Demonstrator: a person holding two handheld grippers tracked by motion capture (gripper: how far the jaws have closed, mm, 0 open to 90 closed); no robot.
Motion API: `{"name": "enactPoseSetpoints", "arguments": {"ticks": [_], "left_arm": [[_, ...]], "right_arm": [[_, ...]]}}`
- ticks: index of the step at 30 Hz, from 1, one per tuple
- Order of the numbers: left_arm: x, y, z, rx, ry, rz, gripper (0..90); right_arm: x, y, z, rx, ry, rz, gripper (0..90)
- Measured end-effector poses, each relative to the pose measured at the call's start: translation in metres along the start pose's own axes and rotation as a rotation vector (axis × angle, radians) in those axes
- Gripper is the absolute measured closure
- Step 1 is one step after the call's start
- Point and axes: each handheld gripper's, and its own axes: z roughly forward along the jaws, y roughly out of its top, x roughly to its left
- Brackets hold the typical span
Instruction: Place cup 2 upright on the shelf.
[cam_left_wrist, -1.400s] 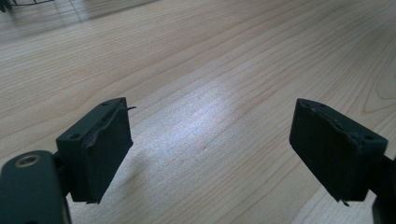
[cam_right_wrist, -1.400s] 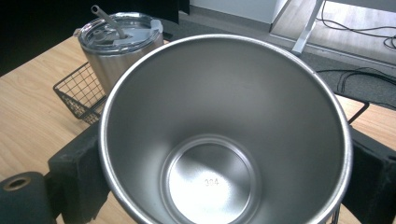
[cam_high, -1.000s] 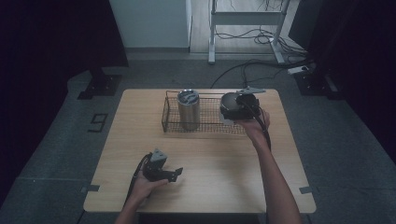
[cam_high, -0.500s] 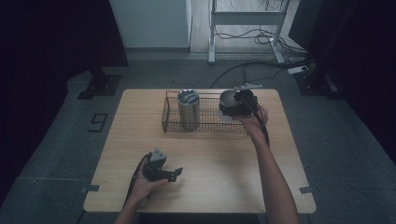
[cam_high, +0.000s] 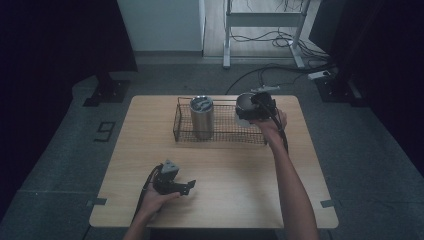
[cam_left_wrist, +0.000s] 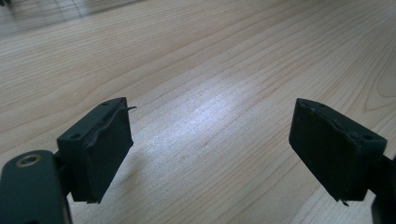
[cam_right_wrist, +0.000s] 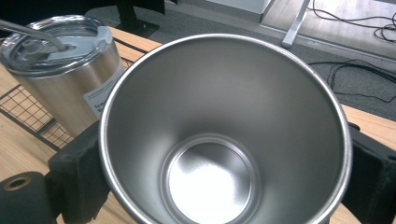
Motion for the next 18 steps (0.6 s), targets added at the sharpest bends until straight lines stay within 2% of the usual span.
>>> {"name": "enactPoseSetpoints", "arguments": {"ticks": [18], "left_arm": [[0.001,-0.001,0.000,0.002,0.000,-0.003,13.4]], "right_arm": [[-0.013,-0.004,0.028,0.030,-0.006,0.015,7.0]]}}
